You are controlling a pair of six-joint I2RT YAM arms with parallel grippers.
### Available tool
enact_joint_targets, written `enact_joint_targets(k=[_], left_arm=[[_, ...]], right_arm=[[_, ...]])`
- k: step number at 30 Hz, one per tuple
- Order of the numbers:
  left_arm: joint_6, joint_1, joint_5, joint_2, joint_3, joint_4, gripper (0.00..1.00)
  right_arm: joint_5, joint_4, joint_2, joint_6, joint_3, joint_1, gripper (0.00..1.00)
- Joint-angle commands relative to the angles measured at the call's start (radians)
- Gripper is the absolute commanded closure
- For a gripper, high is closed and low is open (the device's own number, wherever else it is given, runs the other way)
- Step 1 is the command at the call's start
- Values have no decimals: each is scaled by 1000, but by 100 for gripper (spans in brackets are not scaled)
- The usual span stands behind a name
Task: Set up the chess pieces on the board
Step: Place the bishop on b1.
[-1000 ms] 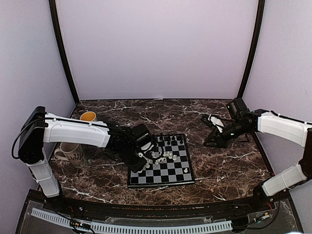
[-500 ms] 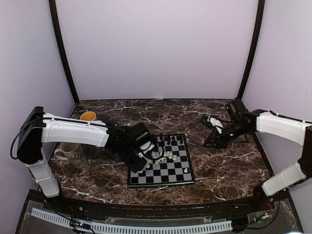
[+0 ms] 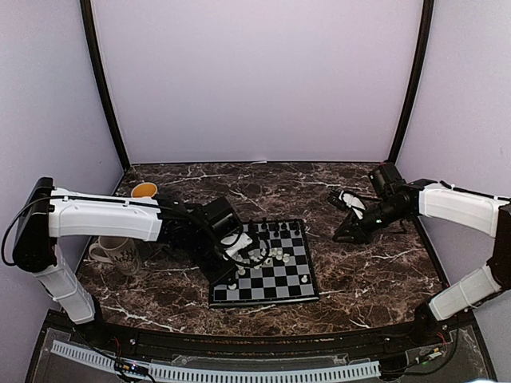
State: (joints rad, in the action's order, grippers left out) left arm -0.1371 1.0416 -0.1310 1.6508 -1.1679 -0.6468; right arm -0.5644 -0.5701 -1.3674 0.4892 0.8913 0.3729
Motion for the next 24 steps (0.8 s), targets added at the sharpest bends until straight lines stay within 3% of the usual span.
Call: enact_joint_targets(k=[1,18,24], left_arm=[[24,16,-26,15,9,-25,93],[34,40,24,92,-15,-33,91],[35,42,33,95,-12,-31,85]], right_arm=[[-8,-1,-6,9,9,-3,76],[-10,-5,-18,13,11,-3,77],[-12,-8,-27,15,12,-3,76]])
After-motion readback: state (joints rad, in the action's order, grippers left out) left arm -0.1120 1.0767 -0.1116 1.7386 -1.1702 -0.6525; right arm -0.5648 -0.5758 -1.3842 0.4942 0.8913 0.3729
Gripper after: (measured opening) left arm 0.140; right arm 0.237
